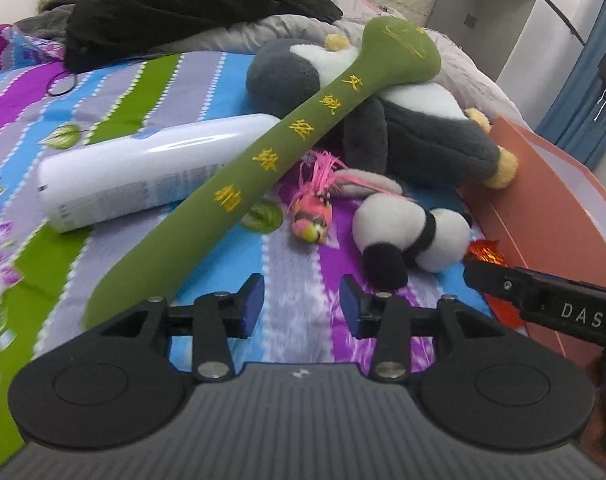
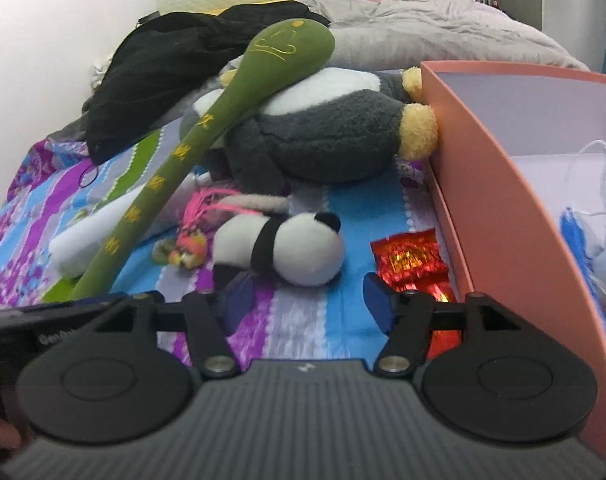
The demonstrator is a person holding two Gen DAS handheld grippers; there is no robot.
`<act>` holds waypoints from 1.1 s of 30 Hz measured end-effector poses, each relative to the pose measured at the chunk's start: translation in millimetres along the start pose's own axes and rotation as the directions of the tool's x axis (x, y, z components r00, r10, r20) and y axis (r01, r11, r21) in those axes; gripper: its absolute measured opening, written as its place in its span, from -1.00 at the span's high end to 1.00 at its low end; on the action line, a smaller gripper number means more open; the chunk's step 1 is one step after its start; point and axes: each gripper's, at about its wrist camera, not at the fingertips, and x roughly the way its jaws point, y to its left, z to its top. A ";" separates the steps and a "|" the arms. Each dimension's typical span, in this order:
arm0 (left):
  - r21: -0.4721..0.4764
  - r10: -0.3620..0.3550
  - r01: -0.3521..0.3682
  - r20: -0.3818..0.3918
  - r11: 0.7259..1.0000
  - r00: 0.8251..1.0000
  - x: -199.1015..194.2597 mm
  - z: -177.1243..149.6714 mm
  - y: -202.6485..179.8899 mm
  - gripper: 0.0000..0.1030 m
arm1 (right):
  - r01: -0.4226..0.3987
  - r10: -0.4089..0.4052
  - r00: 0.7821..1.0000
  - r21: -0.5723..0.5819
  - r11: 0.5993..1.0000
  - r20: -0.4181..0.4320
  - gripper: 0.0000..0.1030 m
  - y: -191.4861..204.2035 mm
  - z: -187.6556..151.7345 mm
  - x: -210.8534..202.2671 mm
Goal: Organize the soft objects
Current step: 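Grasp the pink-feathered toy with the left tool while the right tool grasps the panda plush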
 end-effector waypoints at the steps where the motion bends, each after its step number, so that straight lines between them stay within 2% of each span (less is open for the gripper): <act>1: -0.003 0.002 -0.002 -0.001 1.000 1.000 7.2 3.0 -0.5 0.08 | 0.005 -0.005 1.000 0.003 1.000 0.007 -0.24 -0.7 3.0 4.8; 4: -0.015 -0.003 0.003 0.007 1.000 1.000 24.5 9.9 -1.2 0.08 | 0.013 -0.014 1.000 0.021 1.000 0.026 -0.24 -3.3 12.5 17.7; 9: -0.011 0.004 -0.004 0.020 1.000 1.000 44.9 17.1 -4.2 0.08 | 0.007 -0.008 1.000 0.076 0.997 0.011 -0.25 -8.8 23.6 41.6; 12: 0.004 0.017 -0.017 0.039 1.000 0.999 52.5 19.0 -6.0 0.08 | -0.015 0.014 1.000 0.107 0.994 0.012 -0.46 -10.7 26.3 51.4; 15: 0.028 0.012 -0.014 0.057 1.000 0.998 57.4 20.4 -11.2 0.12 | -0.042 0.043 0.999 0.150 0.988 0.001 -0.45 -14.4 28.2 58.6; 18: 0.039 0.006 -0.008 0.056 0.999 0.998 62.1 21.0 -15.3 0.38 | -0.094 0.098 0.995 0.169 0.981 -0.016 -0.48 -11.8 30.4 61.7; 20: 0.018 0.002 -0.002 0.053 1.000 0.999 63.7 21.5 -12.3 0.39 | -0.083 0.088 0.996 0.166 0.983 -0.022 -0.42 -8.8 29.6 61.3; 23: -0.007 0.003 -0.003 0.062 1.000 0.998 58.4 21.6 -9.2 0.40 | -0.063 0.066 0.998 0.151 0.987 -0.013 -0.05 -7.9 30.8 54.7; 25: -0.016 0.002 -0.001 0.062 1.000 0.998 52.8 19.9 -7.8 0.40 | -0.060 0.063 0.998 0.153 0.986 -0.011 0.08 -10.3 32.7 49.2; 33: -0.069 0.010 -0.007 0.045 0.998 0.999 12.1 -1.9 0.8 0.40 | -0.049 0.049 0.999 0.108 0.993 0.002 0.19 -3.9 24.0 15.5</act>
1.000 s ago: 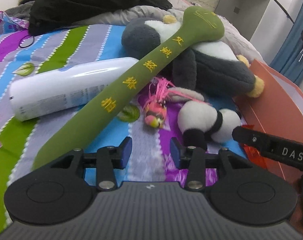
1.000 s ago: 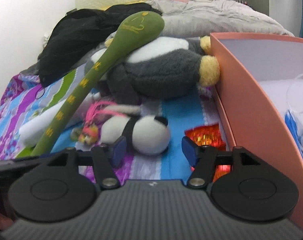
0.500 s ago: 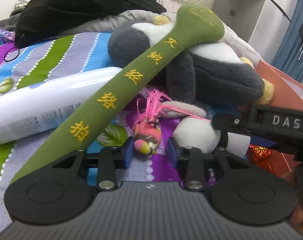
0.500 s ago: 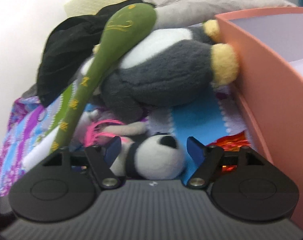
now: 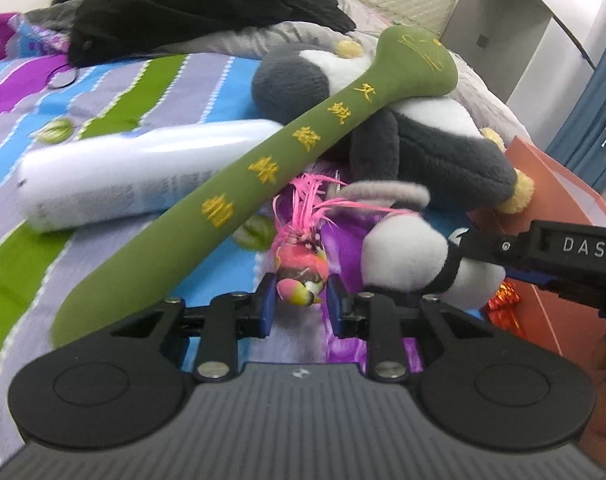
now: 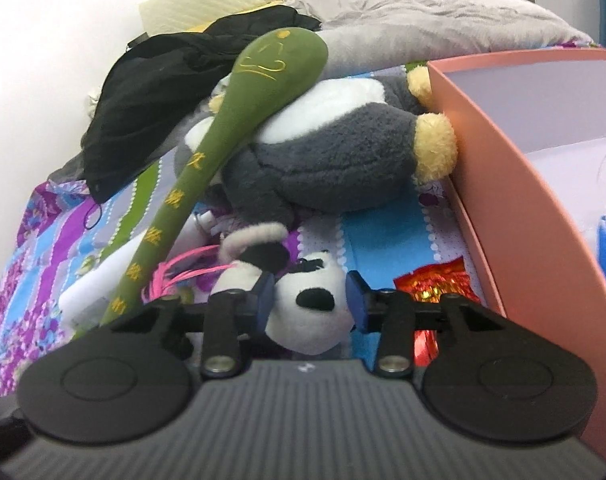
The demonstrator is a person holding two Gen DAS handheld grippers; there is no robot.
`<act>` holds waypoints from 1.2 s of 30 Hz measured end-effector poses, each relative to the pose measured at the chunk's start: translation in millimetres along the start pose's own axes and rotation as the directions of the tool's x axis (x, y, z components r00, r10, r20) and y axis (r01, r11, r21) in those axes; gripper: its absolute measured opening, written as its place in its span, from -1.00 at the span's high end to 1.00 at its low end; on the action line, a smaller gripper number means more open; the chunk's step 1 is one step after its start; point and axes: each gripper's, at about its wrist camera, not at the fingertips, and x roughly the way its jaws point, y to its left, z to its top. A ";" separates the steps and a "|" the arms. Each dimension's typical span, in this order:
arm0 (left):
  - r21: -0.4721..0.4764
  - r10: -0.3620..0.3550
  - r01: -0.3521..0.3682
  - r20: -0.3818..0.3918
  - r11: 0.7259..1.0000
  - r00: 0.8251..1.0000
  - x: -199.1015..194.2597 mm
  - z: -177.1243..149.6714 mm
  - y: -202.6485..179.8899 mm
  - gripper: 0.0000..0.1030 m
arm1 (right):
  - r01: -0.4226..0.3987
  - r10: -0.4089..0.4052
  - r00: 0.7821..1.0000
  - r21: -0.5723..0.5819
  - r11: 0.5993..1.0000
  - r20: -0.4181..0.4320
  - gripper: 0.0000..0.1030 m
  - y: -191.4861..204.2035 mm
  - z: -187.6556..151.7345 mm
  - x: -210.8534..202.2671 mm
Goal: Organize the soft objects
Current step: 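Grasp the pink-feathered toy with the left tool while the right tool grasps the panda plush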
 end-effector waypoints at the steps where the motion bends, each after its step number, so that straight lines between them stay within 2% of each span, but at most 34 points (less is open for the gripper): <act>1: -0.006 0.002 -0.002 -0.001 1.000 1.000 -7.0 -3.5 1.0 0.40 | 0.000 0.000 1.000 -0.001 1.000 -0.001 0.20 0.8 -2.4 -4.4; 9: -0.039 0.021 -0.021 -0.001 0.999 1.000 -65.1 -31.3 9.9 0.40 | 0.009 -0.009 1.000 0.003 1.000 -0.017 0.21 6.2 -29.2 -47.2; 14: -0.068 -0.003 0.001 -0.020 0.998 1.000 -96.6 -51.9 15.6 0.40 | 0.025 -0.024 0.999 0.028 0.999 -0.045 0.21 6.4 -54.8 -75.9; 20: -0.060 -0.018 0.017 -0.025 0.998 1.000 -114.4 -68.8 14.5 0.40 | 0.033 -0.027 0.995 0.063 0.997 -0.094 0.18 -0.7 -76.4 -98.5; 23: -0.061 -0.027 0.025 -0.036 0.998 0.999 -112.5 -72.0 14.8 0.40 | 0.042 -0.042 0.992 -0.004 0.999 -0.120 0.19 -0.7 -74.9 -101.6; 26: -0.066 -0.030 0.027 -0.045 0.997 0.999 -108.4 -73.8 15.5 0.40 | 0.030 -0.048 0.991 -0.146 0.989 -0.122 0.15 4.9 -68.5 -104.5; 28: -0.066 -0.032 0.028 -0.052 0.997 0.998 -105.4 -74.8 16.0 0.40 | 0.023 -0.054 0.992 -0.249 0.968 -0.118 0.11 9.4 -63.8 -104.4; 31: -0.069 -0.036 0.032 -0.062 0.997 0.997 -102.3 -76.8 17.0 0.40 | 0.004 -0.067 0.989 -0.427 0.904 -0.131 0.11 19.8 -56.7 -98.3; 36: -0.066 -0.038 0.033 -0.073 0.997 0.997 -98.8 -77.2 17.8 0.40 | -0.086 -0.054 0.982 -0.677 0.731 -0.183 0.11 41.8 -51.0 -81.5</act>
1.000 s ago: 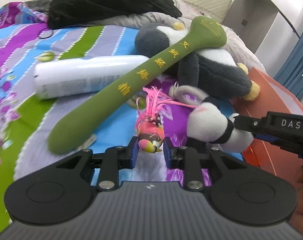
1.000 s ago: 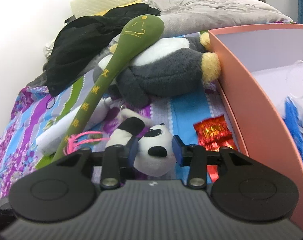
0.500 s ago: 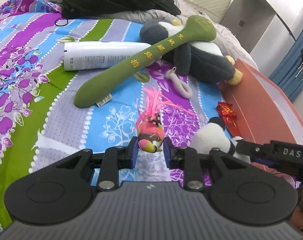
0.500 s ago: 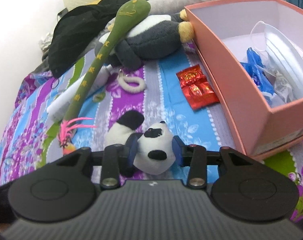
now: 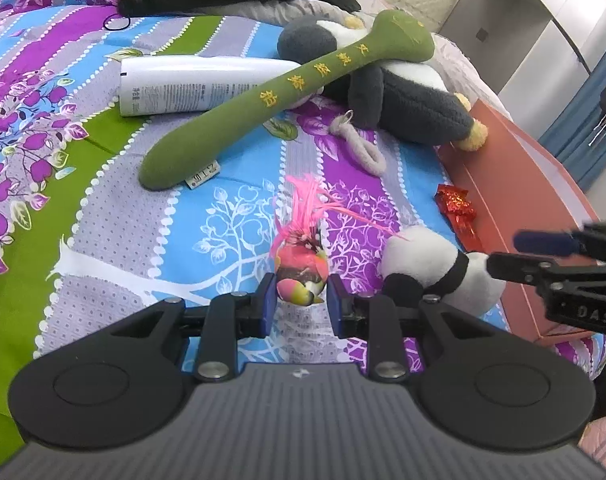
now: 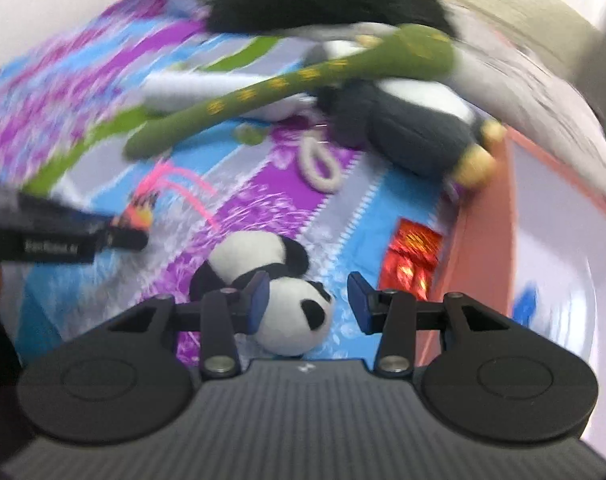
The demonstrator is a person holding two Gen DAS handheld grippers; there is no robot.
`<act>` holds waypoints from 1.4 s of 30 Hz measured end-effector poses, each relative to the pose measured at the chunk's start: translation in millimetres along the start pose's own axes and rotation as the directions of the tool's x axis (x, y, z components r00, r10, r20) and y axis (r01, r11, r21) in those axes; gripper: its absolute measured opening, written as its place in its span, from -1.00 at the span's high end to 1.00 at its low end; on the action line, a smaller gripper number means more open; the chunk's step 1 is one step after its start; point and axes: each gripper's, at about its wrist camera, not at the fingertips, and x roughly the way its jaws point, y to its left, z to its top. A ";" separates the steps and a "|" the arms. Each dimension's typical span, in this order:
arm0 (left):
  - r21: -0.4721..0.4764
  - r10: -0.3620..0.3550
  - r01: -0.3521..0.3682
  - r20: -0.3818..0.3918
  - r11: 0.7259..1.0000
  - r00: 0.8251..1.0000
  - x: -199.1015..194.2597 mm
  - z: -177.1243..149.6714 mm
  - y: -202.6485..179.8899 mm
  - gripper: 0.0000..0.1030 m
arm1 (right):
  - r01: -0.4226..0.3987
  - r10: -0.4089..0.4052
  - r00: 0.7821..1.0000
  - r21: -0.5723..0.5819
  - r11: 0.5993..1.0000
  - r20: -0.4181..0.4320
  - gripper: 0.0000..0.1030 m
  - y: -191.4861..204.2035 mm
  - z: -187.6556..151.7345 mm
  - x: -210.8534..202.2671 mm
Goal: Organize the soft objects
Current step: 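Carry the feathered toy and panda plush over the pink box with both tools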
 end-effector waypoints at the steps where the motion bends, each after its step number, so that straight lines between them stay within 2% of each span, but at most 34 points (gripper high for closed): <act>1: 0.000 0.002 -0.002 -0.001 1.000 1.000 0.6 0.1 0.2 0.40 | -0.010 0.010 1.000 -0.042 0.999 -0.010 0.11 2.2 2.9 3.5; 5: -0.002 0.003 -0.003 -0.004 1.000 1.000 2.1 0.8 1.2 0.40 | -0.074 0.061 0.996 -0.197 0.978 -0.070 0.11 11.7 11.7 17.3; 9: -0.003 0.003 -0.003 -0.009 1.000 1.000 4.0 0.5 2.5 0.40 | -0.151 0.122 0.984 -0.234 0.960 -0.131 0.11 14.6 19.8 30.1; 13: 0.001 0.001 -0.001 -0.014 1.000 1.000 5.6 0.5 2.1 0.40 | -0.195 0.151 0.971 -0.257 0.947 -0.184 0.12 18.5 21.8 39.6; 17: 0.006 0.001 -0.001 -0.015 1.000 1.000 6.3 0.1 1.0 0.40 | -0.192 0.136 0.969 -0.275 0.942 -0.208 0.08 23.8 18.2 47.3; 20: 0.007 0.001 -0.001 -0.013 1.000 1.000 5.2 0.0 -0.4 0.40 | -0.167 0.118 0.975 -0.270 0.948 -0.188 0.10 26.2 13.8 49.4; 22: 0.008 0.002 -0.002 -0.013 1.000 1.000 3.2 1.2 -1.3 0.40 | -0.144 0.106 0.980 -0.234 0.961 -0.169 0.18 24.4 13.3 46.8; 27: 0.012 -0.001 0.001 0.004 1.000 1.000 -7.0 6.9 -4.8 0.40 | -0.099 0.090 0.990 -0.080 0.992 -0.112 0.20 13.8 8.4 32.1; 31: 0.023 0.003 -0.004 0.026 1.000 1.000 -21.8 10.9 -10.9 0.40 | -0.063 0.065 0.996 0.038 0.997 -0.056 0.20 10.1 2.9 14.2; 37: 0.033 0.000 -0.002 0.042 0.999 0.999 -47.2 9.8 -21.1 0.40 | -0.037 0.036 0.999 0.219 0.975 0.011 0.20 11.7 -10.5 -16.6; 42: 0.044 0.001 -0.003 0.044 0.999 0.999 -67.7 4.5 -31.2 0.40 | -0.002 -0.010 0.999 0.361 0.933 0.030 0.20 13.0 -24.8 -37.2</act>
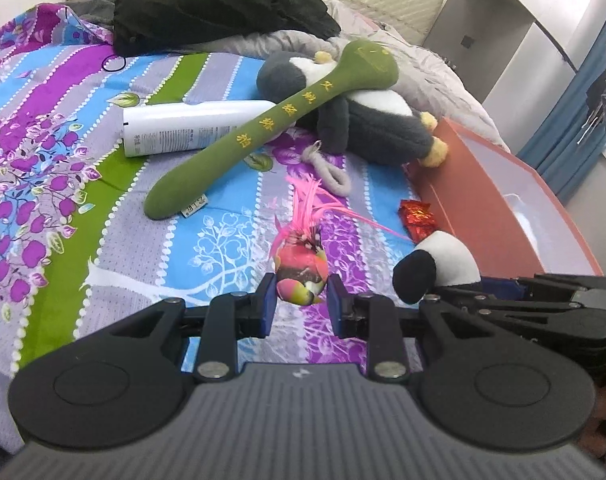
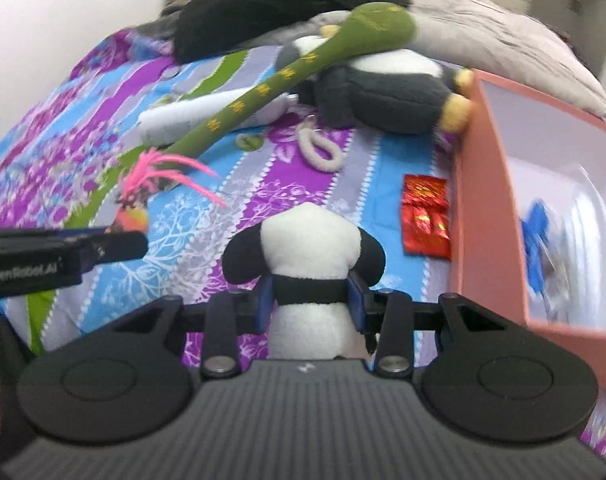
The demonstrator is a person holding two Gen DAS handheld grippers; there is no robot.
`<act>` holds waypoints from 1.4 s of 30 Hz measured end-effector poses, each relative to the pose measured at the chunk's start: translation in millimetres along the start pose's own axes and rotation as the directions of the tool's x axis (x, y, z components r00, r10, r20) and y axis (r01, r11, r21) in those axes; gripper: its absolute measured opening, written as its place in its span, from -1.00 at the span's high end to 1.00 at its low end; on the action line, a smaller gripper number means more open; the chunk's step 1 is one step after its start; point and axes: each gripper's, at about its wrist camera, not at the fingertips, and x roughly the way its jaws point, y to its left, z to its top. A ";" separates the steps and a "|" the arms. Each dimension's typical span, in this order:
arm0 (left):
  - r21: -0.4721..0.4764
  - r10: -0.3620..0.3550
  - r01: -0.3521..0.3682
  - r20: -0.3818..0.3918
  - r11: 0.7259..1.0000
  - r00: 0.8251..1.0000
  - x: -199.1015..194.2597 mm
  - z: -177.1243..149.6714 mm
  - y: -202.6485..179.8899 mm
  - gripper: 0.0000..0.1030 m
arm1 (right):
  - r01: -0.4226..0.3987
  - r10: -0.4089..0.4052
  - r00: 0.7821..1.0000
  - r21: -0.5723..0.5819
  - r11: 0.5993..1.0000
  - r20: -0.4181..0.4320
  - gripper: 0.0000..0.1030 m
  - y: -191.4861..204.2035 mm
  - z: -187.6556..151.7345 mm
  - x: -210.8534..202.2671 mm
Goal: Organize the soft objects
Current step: 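Carry the feathered toy and panda plush over the pink box with both tools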
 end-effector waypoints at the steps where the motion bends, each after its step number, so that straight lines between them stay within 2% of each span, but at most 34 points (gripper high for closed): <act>1: 0.003 0.001 -0.001 -0.001 1.000 1.000 -3.9 -0.7 -2.7 0.40 | 0.001 -0.001 1.000 0.020 1.000 0.002 0.20 -0.2 -2.8 -4.3; 8: 0.019 -0.014 0.014 0.008 1.000 1.000 -33.5 2.2 -20.5 0.40 | -0.017 0.013 0.999 0.101 0.995 0.045 0.19 -4.3 -7.8 -42.2; 15: 0.067 -0.049 0.045 0.054 0.997 0.997 -54.4 28.5 -54.8 0.40 | -0.017 -0.005 0.988 0.140 0.990 0.156 0.19 -24.6 12.5 -86.2; 22: 0.149 -0.134 0.117 0.111 0.982 0.985 -62.4 70.4 -119.0 0.40 | -0.003 -0.049 0.959 0.184 0.983 0.279 0.19 -61.4 42.6 -127.8; 29: 0.224 -0.230 0.202 0.109 0.954 0.967 -46.8 113.6 -188.0 0.40 | 0.058 -0.143 0.919 0.235 0.970 0.367 0.19 -112.4 68.3 -160.3; 34: 0.291 -0.270 0.238 0.073 0.926 0.960 -19.5 132.4 -236.7 0.40 | 0.107 -0.211 0.910 0.287 0.952 0.358 0.19 -154.0 74.2 -155.8; 42: 0.371 -0.274 0.265 -0.030 0.890 0.961 54.7 140.7 -299.6 0.40 | 0.165 -0.284 0.928 0.418 0.893 0.240 0.19 -225.2 59.0 -122.8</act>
